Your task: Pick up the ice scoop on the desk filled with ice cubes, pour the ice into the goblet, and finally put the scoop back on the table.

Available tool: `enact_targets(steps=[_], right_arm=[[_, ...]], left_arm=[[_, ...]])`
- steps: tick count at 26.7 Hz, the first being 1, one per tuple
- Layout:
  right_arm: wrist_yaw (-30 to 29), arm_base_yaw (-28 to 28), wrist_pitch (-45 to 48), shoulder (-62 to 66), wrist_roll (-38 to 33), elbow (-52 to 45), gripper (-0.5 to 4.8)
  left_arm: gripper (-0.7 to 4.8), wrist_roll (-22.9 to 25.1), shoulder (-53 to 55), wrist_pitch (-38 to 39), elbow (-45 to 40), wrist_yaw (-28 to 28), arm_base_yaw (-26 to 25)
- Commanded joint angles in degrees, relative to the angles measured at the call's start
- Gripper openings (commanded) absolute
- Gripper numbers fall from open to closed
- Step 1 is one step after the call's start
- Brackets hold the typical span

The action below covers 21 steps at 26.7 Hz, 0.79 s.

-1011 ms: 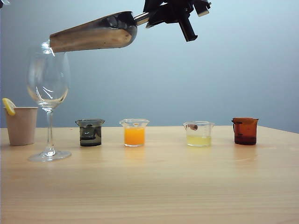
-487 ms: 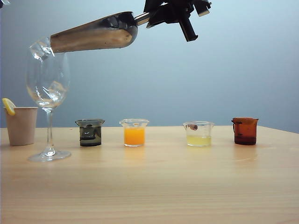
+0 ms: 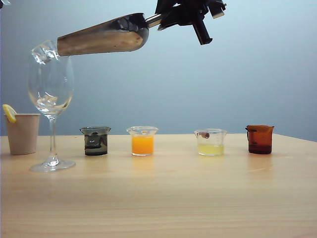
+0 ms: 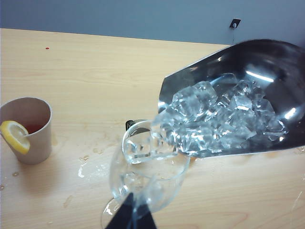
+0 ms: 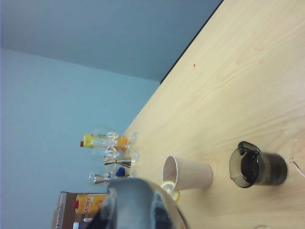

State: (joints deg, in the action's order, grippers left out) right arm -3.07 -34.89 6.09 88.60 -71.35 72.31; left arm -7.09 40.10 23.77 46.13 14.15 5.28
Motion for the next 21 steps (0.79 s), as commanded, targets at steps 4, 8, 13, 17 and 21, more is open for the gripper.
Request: enact_targets(steps=[4,8,13,17,21], right_arm=[[-0.7,-0.1,2.4,-0.7,1.3,0.6,-0.05],[-1.4,0.3,2.3,-0.7,1.3,0.6,-0.05],[-1.4,0.3,1.7,-0.8,1.3,0.6,-0.05],[-1.6,0.3,1.7,-0.8,1.3,0.6,-0.05],[-1.6,0.4,1.7,-0.8,1.3,0.6,-0.05]], left_arm=[[-0.05,0.2,-0.1,-0.7,0.2,0.2,-0.1],[-0.05,0.2,-0.1,-0.7,0.2,0.2,0.0],[-0.05,0.2,-0.1,-0.7,0.2,0.2,-0.1],[-0.05,0.2,-0.1,-0.7,0.2,0.2,-0.1],[-0.05,0.2,-0.1,-0.7,0.2,0.2,-0.1]])
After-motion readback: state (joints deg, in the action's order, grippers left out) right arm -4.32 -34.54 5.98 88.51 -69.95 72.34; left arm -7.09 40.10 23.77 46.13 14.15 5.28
